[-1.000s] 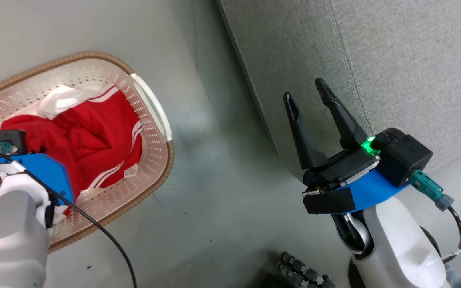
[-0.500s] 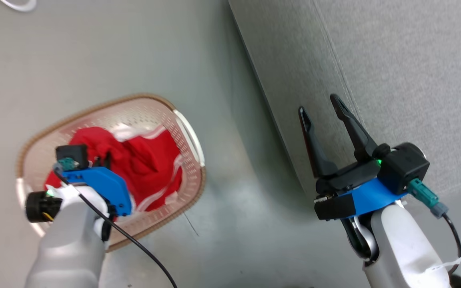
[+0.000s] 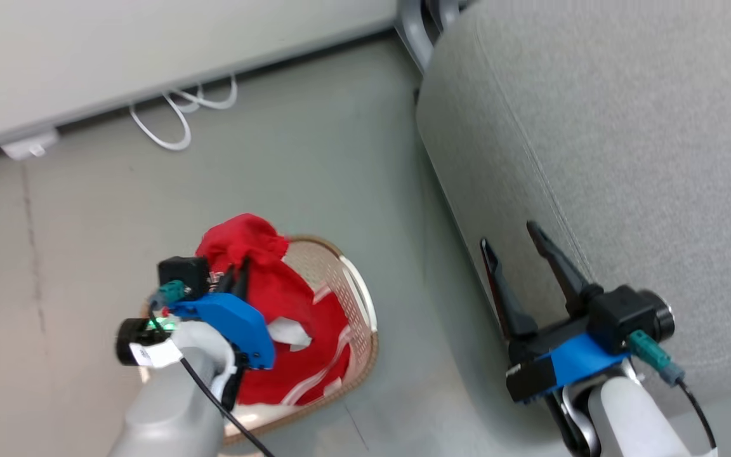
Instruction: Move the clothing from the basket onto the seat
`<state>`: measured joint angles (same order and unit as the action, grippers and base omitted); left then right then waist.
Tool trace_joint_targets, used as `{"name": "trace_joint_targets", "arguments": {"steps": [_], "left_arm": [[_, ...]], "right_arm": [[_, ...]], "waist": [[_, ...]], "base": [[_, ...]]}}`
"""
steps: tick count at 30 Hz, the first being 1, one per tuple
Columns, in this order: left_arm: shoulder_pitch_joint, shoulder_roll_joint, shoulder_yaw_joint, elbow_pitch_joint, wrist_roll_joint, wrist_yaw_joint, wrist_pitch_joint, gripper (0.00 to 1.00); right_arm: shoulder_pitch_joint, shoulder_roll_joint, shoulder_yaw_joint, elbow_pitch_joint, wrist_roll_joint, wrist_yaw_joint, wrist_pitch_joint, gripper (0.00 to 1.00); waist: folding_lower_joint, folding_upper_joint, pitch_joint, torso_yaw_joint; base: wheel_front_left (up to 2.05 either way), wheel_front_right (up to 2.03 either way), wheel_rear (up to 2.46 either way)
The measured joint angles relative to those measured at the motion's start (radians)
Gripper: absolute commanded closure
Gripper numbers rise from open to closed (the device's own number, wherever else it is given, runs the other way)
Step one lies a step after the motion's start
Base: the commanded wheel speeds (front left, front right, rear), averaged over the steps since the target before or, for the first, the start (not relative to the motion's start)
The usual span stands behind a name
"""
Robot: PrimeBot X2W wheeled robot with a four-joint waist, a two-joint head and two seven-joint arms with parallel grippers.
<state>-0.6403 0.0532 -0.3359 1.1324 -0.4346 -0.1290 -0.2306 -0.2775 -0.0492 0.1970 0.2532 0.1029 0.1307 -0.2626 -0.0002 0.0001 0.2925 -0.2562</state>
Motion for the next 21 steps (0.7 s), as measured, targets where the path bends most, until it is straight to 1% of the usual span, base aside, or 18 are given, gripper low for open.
{"name": "trace_joint_targets", "arguments": {"steps": [3,5,14,21], "left_arm": [[0.028,-0.002,-0.076,-0.079,-0.075,0.0,0.002,1.0],[0.03,-0.003,-0.116,-0.114,-0.102,0.0,0.001,1.0],[0.002,-0.003,-0.236,-0.196,-0.141,0.0,0.0,1.0],[-0.055,-0.003,-0.324,-0.265,-0.183,0.006,0.031,1.0]], "right_arm": [[0.028,0.0,-0.007,0.012,-0.01,0.0,0.0,0.0],[0.043,0.0,-0.01,0.016,-0.014,0.0,0.0,0.0],[0.091,0.0,-0.005,0.035,-0.024,0.0,0.0,0.0],[0.114,0.0,0.005,0.038,-0.027,0.0,0.005,0.0]], "waist": [[0.0,0.0,-0.051,0.019],[0.0,0.0,-0.082,0.032],[0.0,0.0,-0.191,0.085],[0.0,0.0,-0.23,0.117]], "base": [[0.0,0.0,0.0],[0.0,0.0,0.0],[0.0,0.0,0.0],[0.0,0.0,0.0]]}}
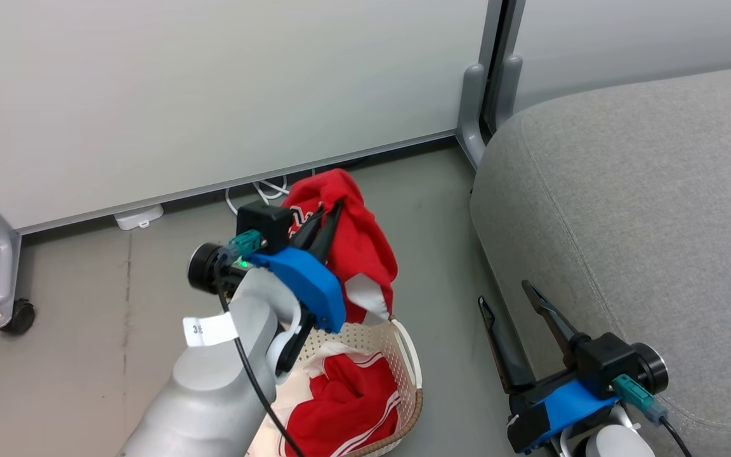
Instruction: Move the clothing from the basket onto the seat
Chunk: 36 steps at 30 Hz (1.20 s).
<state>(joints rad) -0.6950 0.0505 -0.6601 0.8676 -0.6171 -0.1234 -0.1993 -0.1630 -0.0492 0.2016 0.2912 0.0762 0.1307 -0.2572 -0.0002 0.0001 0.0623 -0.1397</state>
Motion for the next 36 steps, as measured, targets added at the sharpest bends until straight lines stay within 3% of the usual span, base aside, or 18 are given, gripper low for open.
{"name": "trace_joint_targets", "arguments": {"steps": [11,27,36], "left_arm": [[-0.088,0.0,-0.11,-0.089,-0.078,0.042,0.044,1.0],[-0.104,0.0,-0.204,-0.066,-0.152,0.073,0.038,1.0],[-0.121,-0.001,-0.261,-0.084,-0.2,0.089,0.028,1.0]], "right_arm": [[0.008,0.0,0.014,-0.003,-0.002,0.0,0.01,0.0],[0.014,0.0,0.05,-0.009,-0.006,0.0,0.019,0.0],[-0.088,0.0,0.125,0.076,-0.03,0.0,0.036,0.0]], "waist": [[0.0001,0.0,-0.019,0.019],[0.0002,0.0,-0.021,0.013],[0.0002,0.0,-0.009,0.024]], "base": [[0.0,0.0,0.0],[0.0,0.0,0.0],[0.0,0.0,0.0]]}}
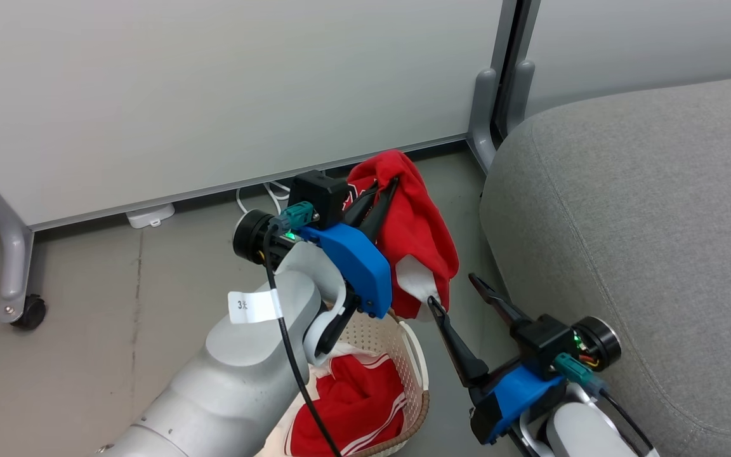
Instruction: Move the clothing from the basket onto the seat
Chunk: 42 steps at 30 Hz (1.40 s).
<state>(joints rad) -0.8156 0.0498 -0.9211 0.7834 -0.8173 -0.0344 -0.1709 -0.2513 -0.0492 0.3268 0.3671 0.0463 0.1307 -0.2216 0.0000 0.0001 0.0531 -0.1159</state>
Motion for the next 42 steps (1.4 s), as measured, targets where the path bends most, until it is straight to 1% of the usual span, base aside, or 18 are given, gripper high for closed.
{"name": "trace_joint_targets", "arguments": {"steps": [8,15,25,31,32,33,34,42], "left_arm": [[-0.019,0.0,-0.04,-0.005,-0.037,0.008,-0.015,1.0],[-0.026,0.0,-0.079,-0.005,-0.068,0.01,-0.025,1.0],[-0.028,0.0,-0.131,-0.01,-0.116,0.018,-0.035,1.0],[-0.03,0.0,-0.157,-0.003,-0.136,0.026,-0.042,1.0],[-0.031,0.0,-0.16,-0.003,-0.141,0.026,-0.044,1.0],[-0.032,0.0,-0.163,-0.002,-0.144,0.026,-0.044,1.0],[-0.033,0.0,-0.166,-0.002,-0.149,0.026,-0.045,1.0],[-0.046,0.0,-0.191,0.013,-0.17,0.028,-0.053,1.0]], "right_arm": [[-0.142,0.0,0.063,0.143,0.002,0.0,0.0,0.0],[-0.24,0.0,0.105,0.247,0.06,0.0,-0.021,0.0],[-0.316,0.0,0.169,0.357,0.143,0.0,-0.037,0.0],[-0.331,0.0,0.191,0.385,0.173,0.0,-0.04,0.0],[-0.333,0.0,0.193,0.385,0.177,0.0,-0.04,0.09],[-0.334,0.0,0.192,0.385,0.18,0.0,-0.04,0.32],[-0.335,0.0,0.191,0.385,0.184,0.0,-0.04,1.0],[-0.336,0.0,0.185,0.38,0.19,0.0,-0.04,1.0]], "waist": [[0.0,0.0,0.016,0.013],[0.0,0.0,0.015,0.023],[0.0,0.0,0.005,0.029],[0.0,0.0,0.002,0.029],[0.0,0.0,0.002,0.029],[0.0,0.0,0.002,0.029],[0.0001,0.0,0.003,0.028],[0.0,0.0,0.007,0.025]], "base": [[0.0,0.0,0.0],[0.0,0.0,0.0],[0.0,0.0,0.0],[0.0,0.0,0.0],[0.0,0.0,0.0],[0.0,0.0,0.0],[0.0,0.0,0.0],[0.0,0.0,0.0]]}}
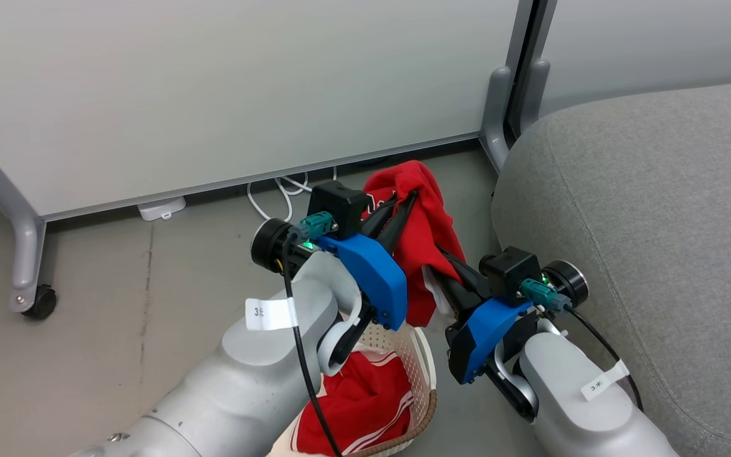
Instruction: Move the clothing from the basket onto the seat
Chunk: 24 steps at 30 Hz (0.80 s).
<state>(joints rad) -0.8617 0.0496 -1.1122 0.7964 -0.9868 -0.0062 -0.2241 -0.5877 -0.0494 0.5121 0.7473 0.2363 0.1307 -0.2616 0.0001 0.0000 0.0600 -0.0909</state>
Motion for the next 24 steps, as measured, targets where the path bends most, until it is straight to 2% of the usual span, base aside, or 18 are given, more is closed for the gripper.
{"name": "trace_joint_targets", "arguments": {"steps": [14,15,16,17,18,24], "left_arm": [[-0.018,0.0,-0.031,0.03,-0.026,0.001,-0.016,0.98],[-0.018,0.001,-0.033,0.031,-0.026,0.0,-0.017,0.76],[-0.018,0.0,-0.034,0.032,-0.027,0.0,-0.018,0.38],[-0.018,0.0,-0.035,0.033,-0.027,0.0,-0.022,0.15],[-0.018,0.0,-0.035,0.033,-0.027,-0.002,-0.024,0.0],[0.0,0.0,-0.011,0.034,0.001,0.006,-0.036,0.0]], "right_arm": [[0.002,0.0,-0.02,-0.02,0.012,0.0,0.0,1.0],[0.002,0.0,-0.021,-0.022,0.013,0.0,0.0,1.0],[0.002,0.0,-0.023,-0.025,0.013,0.0,0.0,1.0],[0.002,0.0,-0.025,-0.027,0.013,0.0,0.0,1.0],[0.002,0.0,-0.027,-0.029,0.013,0.0,0.0,1.0],[0.004,0.0,-0.039,-0.039,0.01,0.0,0.0,1.0]], "waist": [[0.0,0.0,0.0,-0.005],[0.0,0.0,-0.001,-0.005],[0.0,0.0,-0.001,-0.005],[0.0,0.0,-0.001,-0.005],[0.0,0.0,-0.001,-0.005],[0.0,0.0,0.001,-0.001]], "base": [[0.0,0.0,0.0],[0.0,0.0,0.0],[0.0,0.0,0.0],[0.0,0.0,0.0],[0.0,0.0,0.0],[0.0,0.0,0.0]]}}
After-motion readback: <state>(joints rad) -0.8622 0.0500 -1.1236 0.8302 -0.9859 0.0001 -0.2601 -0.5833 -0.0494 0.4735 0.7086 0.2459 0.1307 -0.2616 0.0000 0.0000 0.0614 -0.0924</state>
